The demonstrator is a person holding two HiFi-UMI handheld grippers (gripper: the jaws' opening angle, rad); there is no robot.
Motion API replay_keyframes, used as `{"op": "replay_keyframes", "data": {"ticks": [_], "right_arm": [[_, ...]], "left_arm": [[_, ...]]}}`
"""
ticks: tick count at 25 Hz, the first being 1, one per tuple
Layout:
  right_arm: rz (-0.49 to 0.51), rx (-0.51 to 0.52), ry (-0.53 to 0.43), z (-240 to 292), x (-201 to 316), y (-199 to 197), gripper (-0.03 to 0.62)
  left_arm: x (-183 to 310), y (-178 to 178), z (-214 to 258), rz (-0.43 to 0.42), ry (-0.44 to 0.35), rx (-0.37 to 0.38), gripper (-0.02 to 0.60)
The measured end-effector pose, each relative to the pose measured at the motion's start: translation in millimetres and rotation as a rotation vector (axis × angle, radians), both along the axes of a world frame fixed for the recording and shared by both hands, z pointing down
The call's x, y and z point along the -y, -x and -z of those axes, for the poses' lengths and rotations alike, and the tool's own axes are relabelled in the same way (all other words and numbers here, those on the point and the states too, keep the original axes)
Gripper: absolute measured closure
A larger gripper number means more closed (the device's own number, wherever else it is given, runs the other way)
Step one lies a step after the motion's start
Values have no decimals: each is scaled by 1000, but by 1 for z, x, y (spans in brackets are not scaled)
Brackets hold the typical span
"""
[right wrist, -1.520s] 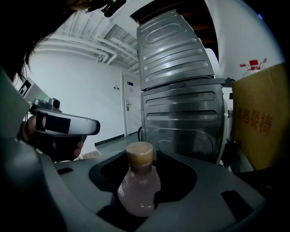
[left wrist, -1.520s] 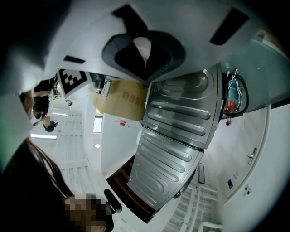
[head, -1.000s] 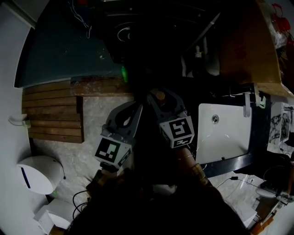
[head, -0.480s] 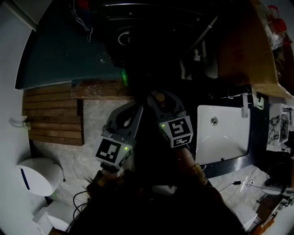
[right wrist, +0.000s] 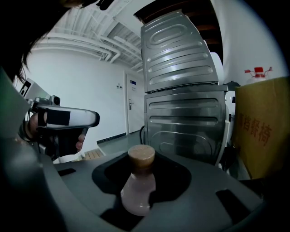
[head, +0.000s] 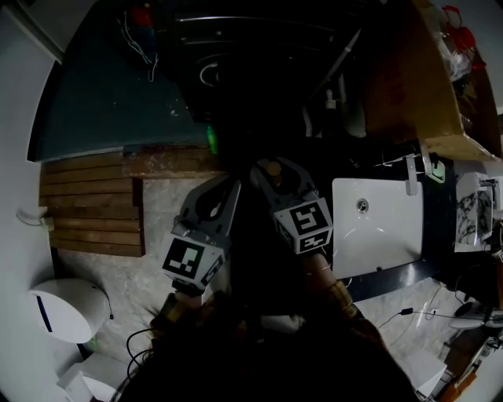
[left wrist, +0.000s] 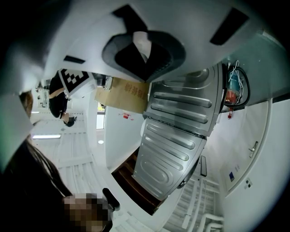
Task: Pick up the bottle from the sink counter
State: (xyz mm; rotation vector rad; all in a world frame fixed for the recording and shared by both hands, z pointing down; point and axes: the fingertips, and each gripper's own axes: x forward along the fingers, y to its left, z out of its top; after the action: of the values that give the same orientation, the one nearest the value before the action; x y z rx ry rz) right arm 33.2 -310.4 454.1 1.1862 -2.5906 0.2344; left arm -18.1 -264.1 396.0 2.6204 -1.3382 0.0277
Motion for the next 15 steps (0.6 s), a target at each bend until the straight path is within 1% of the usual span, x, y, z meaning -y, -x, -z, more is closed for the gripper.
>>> {"op": "replay_keyframes", "data": {"ticks": [7,15], "right_arm": [[-3,10,-45,32,-19,-3,461],[-7,30,-97,69,-53,-8,461]], "left_arm": [[-14,-4,21,-15,-44,-6,560],[-37,-14,43,-41,-89,-11,560]]}}
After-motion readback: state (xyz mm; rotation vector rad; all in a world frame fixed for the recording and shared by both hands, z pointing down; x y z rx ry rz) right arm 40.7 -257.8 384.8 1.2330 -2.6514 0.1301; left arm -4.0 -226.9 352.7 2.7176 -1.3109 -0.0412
